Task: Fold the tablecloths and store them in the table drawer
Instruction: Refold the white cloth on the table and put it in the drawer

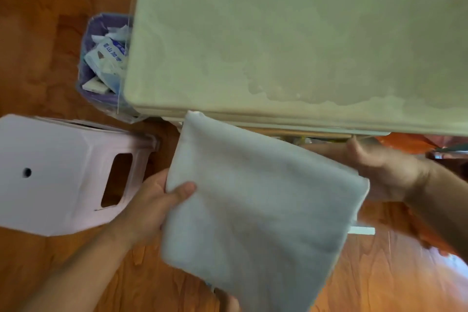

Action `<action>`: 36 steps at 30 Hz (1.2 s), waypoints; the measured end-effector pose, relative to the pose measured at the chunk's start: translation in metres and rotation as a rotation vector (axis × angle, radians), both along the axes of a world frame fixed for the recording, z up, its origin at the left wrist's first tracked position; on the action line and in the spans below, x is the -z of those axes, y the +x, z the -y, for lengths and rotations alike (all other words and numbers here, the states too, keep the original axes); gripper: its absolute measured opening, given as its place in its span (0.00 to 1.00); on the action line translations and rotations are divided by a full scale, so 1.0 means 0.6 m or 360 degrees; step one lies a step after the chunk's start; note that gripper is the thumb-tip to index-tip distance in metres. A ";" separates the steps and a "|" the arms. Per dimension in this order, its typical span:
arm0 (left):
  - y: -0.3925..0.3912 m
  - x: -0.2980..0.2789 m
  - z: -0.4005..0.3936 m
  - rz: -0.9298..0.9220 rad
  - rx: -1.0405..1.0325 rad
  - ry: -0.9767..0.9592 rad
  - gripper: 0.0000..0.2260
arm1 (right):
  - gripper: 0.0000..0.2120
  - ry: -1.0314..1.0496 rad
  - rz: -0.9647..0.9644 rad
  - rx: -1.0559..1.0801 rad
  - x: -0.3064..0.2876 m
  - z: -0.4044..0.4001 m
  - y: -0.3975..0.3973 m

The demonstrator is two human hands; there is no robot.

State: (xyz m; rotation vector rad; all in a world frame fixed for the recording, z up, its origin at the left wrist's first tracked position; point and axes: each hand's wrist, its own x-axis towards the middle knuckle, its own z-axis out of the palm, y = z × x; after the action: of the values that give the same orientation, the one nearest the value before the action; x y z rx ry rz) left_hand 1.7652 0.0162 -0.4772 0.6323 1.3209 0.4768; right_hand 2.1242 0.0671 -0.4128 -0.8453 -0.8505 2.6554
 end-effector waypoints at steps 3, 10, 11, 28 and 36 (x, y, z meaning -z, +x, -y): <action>0.016 -0.007 0.040 0.0007 -0.0064 -0.0232 0.19 | 0.40 -0.0723 -0.0467 0.0492 0.055 0.076 0.008; 0.063 0.009 0.071 -0.0259 -0.0132 -0.0390 0.10 | 0.24 -0.0573 0.0747 0.0756 0.119 0.144 -0.031; 0.067 0.015 0.062 -0.0253 -0.0179 -0.0404 0.09 | 0.24 -0.0544 0.0778 0.0749 0.124 0.136 -0.030; 0.040 0.175 0.025 -0.0205 -0.0224 -0.0352 0.31 | 0.19 -0.0399 0.1084 0.1134 0.329 0.055 -0.070; 0.061 0.154 0.051 -0.1177 0.0711 0.0232 0.35 | 0.36 -0.0132 0.1806 0.0506 0.328 0.088 -0.079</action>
State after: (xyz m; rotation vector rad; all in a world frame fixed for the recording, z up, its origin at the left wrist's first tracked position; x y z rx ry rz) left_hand 1.8020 -0.0145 -0.5696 1.2683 1.7715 -0.0496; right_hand 2.0770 0.0143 -0.6094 -2.3303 -0.6737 1.7883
